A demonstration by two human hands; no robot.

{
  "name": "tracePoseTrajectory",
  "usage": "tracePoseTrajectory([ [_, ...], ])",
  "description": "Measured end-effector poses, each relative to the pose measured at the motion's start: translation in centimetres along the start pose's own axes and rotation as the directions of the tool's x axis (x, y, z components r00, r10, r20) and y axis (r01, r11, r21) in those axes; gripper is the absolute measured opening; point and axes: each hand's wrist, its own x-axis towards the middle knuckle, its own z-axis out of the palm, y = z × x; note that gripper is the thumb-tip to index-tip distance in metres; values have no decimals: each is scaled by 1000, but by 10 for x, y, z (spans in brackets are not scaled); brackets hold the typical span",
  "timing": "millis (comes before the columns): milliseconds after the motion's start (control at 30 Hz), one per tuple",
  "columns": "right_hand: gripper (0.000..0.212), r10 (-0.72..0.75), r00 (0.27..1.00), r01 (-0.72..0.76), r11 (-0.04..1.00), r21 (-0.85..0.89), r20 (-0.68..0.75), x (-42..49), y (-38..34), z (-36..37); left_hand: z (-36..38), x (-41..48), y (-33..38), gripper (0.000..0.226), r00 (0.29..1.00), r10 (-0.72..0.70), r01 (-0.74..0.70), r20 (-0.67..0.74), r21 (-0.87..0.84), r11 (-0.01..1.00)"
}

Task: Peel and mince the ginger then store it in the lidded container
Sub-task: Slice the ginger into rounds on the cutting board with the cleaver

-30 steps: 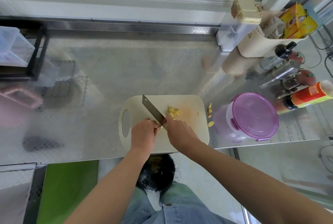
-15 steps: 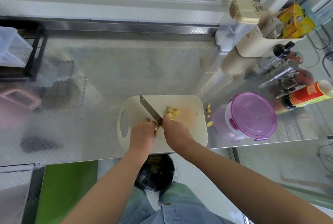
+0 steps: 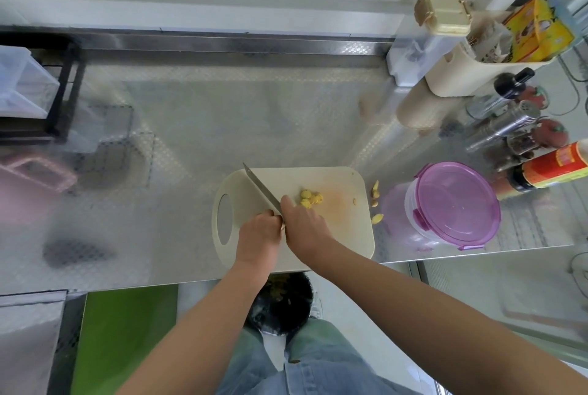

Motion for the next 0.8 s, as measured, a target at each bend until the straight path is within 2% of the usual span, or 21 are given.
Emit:
tracePoseTrajectory([
  [300,24,4,1000,-4,1000,17,-4,-15,15,10,-4,0,-3,21,998,32,-35,-51,-64,997],
  [500,26,-3,1000,3,1000,0,-12,-8,17,12,-5,-4,-2,22,997,66,-67,-47,-25,997],
  [800,18,17,1000,-16,998,65,-19,2,29,9,-8,-5,-5,15,993,83,-92,-83,-114,989],
])
